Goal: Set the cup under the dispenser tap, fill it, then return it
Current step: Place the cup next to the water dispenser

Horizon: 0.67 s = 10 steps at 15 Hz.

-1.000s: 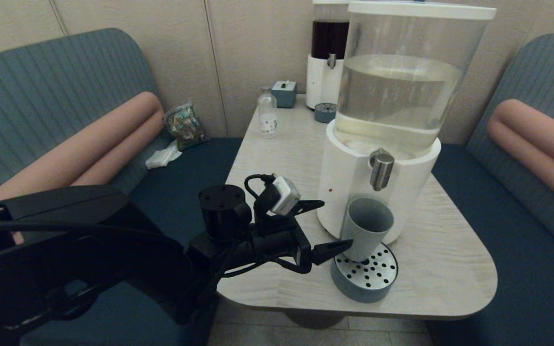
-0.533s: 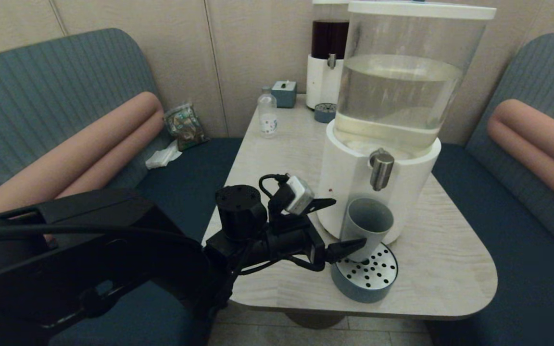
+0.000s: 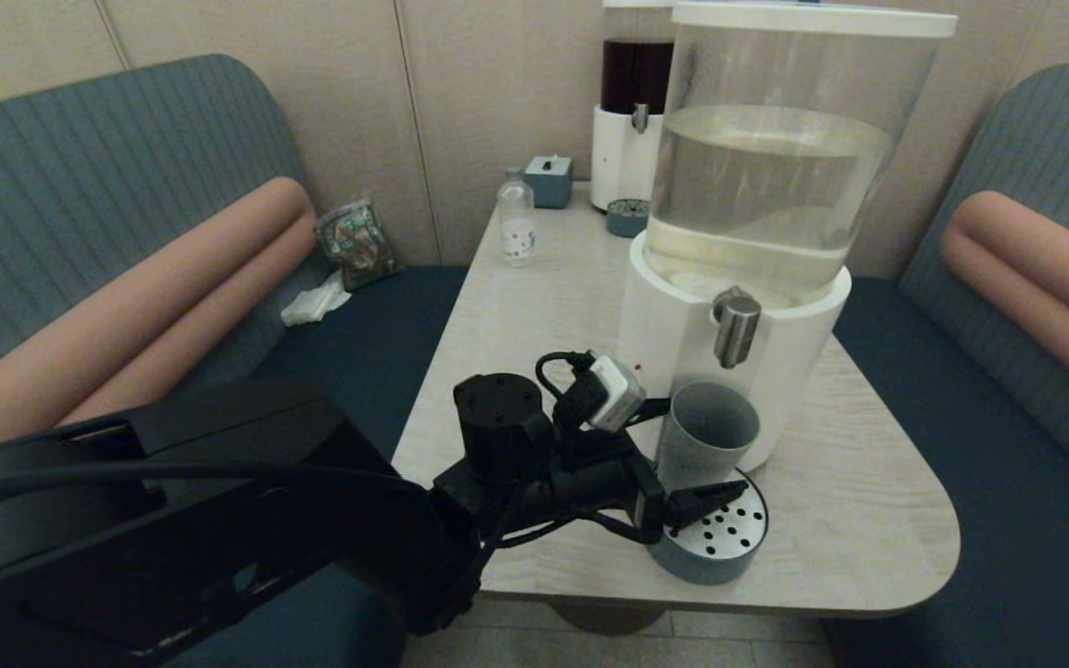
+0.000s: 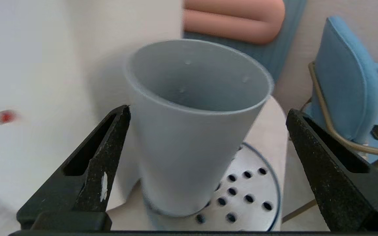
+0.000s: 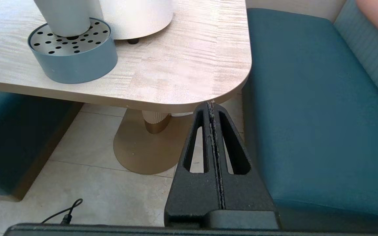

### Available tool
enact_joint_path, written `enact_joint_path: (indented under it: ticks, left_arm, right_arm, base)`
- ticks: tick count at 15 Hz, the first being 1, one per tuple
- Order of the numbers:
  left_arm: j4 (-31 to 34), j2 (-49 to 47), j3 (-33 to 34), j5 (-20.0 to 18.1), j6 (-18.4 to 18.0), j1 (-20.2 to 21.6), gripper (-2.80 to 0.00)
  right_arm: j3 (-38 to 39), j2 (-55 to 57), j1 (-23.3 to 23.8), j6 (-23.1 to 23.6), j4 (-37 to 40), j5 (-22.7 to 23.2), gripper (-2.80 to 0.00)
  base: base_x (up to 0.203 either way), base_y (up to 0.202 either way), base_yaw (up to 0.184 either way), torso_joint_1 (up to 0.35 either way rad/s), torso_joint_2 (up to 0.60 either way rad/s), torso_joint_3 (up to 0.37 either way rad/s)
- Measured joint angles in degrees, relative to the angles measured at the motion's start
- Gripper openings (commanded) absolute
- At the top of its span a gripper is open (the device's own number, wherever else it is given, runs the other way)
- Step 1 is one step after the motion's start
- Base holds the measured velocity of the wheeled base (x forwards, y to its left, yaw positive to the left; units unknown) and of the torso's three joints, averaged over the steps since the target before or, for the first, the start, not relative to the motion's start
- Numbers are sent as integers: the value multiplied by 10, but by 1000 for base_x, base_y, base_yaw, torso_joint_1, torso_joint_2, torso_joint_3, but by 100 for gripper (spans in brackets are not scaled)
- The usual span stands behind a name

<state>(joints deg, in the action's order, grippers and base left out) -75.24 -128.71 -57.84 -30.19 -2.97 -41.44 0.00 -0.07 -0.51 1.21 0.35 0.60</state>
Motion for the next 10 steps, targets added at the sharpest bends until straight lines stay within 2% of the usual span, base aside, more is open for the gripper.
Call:
enact_joint_path:
  ticks: [3, 9, 10]
  left_arm:
    - [-1, -13, -17, 17, 4, -10, 0]
    - [-11, -29, -28, 18, 11, -14, 0]
    - [-11, -31, -28, 18, 11, -14, -280]
  right_arm:
    - [0, 0, 0, 0, 0, 0, -280]
    - [0, 0, 0, 0, 0, 0, -280]
    - [0, 0, 0, 0, 0, 0, -280]
  base:
    - [0, 0, 0, 0, 0, 0]
    - [0, 0, 0, 0, 0, 0]
    - [0, 0, 0, 0, 0, 0]
